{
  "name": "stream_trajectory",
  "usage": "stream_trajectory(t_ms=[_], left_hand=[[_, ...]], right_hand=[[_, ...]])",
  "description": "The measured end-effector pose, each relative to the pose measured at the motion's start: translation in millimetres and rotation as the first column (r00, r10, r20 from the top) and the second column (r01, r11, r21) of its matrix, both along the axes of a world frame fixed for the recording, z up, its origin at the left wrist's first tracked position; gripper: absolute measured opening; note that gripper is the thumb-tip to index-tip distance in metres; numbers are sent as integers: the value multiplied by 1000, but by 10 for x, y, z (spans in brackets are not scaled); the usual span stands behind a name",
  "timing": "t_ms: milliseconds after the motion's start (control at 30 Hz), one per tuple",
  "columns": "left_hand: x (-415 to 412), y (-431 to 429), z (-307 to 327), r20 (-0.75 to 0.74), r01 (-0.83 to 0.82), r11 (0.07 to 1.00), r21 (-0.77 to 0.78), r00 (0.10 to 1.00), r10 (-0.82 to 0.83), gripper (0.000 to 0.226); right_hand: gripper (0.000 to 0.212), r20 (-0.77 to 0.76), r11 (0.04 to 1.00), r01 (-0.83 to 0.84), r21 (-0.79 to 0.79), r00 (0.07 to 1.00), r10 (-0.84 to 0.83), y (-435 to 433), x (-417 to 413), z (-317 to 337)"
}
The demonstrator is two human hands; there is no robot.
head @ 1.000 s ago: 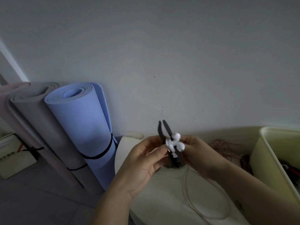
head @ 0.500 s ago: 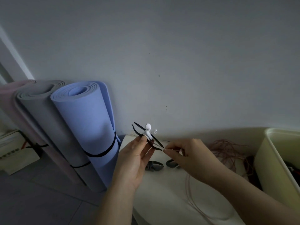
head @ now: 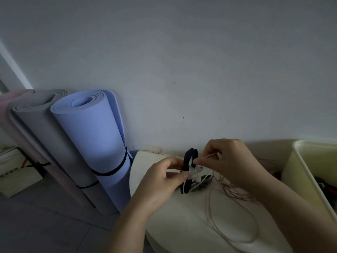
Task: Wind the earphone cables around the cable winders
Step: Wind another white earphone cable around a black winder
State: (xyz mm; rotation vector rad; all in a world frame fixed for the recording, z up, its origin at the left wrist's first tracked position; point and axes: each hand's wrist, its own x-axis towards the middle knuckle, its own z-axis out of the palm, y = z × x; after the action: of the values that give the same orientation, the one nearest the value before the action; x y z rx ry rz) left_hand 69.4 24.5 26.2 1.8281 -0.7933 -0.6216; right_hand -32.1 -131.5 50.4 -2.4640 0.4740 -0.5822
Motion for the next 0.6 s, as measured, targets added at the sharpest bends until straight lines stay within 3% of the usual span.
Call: stream_trajectory(t_ms=[133,233,333,400,467,533,600], left_hand=[[12,49,5,102,73,991,115,991,-85,16],[55,90,1,99,125,980,156,985,-142,17],[85,135,22,-88,220,974,52,973,-215,20],[78,139,40,-261,249,962,-108,927,-269,22],[59,108,47,-453,165,938,-306,841,-296,27],[40,61,68,-560,33,912,-409,780,-279,29],[15,10,72,-641,-98,887,-452,727,-246,24]], right_hand=[[29,-91,993,-64,-103,994,55,20,-10,30],[23,-24,996,-74,44,997,75,-7,-6,34],[12,101,927,-107,359,992,76,-55,15,18],[19,157,846,-157,510,984,88,-44,50,-35],[12,176,775,-180,606,980,91,17,117,-129],[15,168,722,-164,672,984,67,120,194,-244],[25,110,754,-97,649,993,32,213,244,-321]])
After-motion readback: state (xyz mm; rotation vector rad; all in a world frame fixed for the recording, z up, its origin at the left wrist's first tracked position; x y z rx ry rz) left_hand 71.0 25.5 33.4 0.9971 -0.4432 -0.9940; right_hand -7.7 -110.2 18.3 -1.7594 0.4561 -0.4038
